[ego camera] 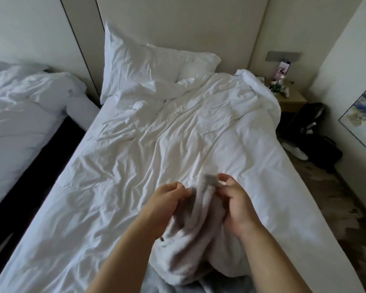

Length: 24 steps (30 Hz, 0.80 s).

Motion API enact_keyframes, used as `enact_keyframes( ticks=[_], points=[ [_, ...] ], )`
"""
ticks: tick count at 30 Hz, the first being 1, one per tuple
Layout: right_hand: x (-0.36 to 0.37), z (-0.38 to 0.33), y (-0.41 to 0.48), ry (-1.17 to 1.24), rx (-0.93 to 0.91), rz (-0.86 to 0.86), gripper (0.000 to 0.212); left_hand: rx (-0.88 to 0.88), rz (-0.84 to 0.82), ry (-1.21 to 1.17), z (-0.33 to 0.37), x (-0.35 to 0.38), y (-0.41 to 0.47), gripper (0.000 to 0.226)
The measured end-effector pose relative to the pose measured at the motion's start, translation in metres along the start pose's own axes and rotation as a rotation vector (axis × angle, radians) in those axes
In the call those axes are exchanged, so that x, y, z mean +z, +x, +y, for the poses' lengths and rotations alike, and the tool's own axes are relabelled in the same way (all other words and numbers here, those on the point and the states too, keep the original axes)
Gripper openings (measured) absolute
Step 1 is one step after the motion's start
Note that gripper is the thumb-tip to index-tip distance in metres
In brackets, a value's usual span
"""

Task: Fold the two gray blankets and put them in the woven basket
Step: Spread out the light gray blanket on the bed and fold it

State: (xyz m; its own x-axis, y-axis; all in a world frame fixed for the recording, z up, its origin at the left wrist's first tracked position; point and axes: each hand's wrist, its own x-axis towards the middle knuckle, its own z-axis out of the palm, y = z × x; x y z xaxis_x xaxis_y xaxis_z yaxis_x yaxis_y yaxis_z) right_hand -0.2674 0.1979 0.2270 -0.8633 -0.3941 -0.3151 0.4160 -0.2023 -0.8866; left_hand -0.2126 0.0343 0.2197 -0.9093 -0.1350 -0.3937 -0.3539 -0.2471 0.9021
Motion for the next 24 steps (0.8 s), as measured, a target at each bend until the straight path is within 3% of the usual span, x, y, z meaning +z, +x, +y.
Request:
enact_keyframes(
  ticks=[2,6,9,11,13,15,17,24],
  points=[
    [-0.004,0.002,0.001,-0.186,0.105,-0.037,0.03,0.044,0.02,-0.035,0.005,0.001,-0.004,0.045],
    [-0.008,0.015,0.003,-0.499,0.249,-0.15,0.056,0.056,-0.051,-0.168,0.013,0.006,-0.015,0.033],
    [-0.019,0.046,0.002,-0.802,0.394,-0.198,0.011,-0.084,0.09,-0.12,-0.012,0.002,-0.01,0.024],
    [-0.035,0.072,0.003,-0.989,0.492,-0.182,0.01,-0.232,0.235,-0.076,-0.038,-0.003,-0.008,0.012],
    [-0.051,0.096,0.001,-0.99,0.531,-0.143,0.012,-0.356,0.318,-0.063,-0.069,-0.012,-0.008,0.009],
    [-0.062,0.112,0.001,-0.863,0.505,-0.055,0.023,-0.438,0.354,-0.059,-0.098,-0.022,-0.01,0.009],
    [-0.068,0.119,-0.002,-0.809,0.439,0.02,0.02,-0.496,0.387,-0.043,-0.12,-0.031,-0.008,0.01],
    [-0.082,0.138,0.012,-0.813,0.229,0.109,0.014,-0.507,0.38,0.26,-0.156,-0.038,0.037,0.028]
  ],
)
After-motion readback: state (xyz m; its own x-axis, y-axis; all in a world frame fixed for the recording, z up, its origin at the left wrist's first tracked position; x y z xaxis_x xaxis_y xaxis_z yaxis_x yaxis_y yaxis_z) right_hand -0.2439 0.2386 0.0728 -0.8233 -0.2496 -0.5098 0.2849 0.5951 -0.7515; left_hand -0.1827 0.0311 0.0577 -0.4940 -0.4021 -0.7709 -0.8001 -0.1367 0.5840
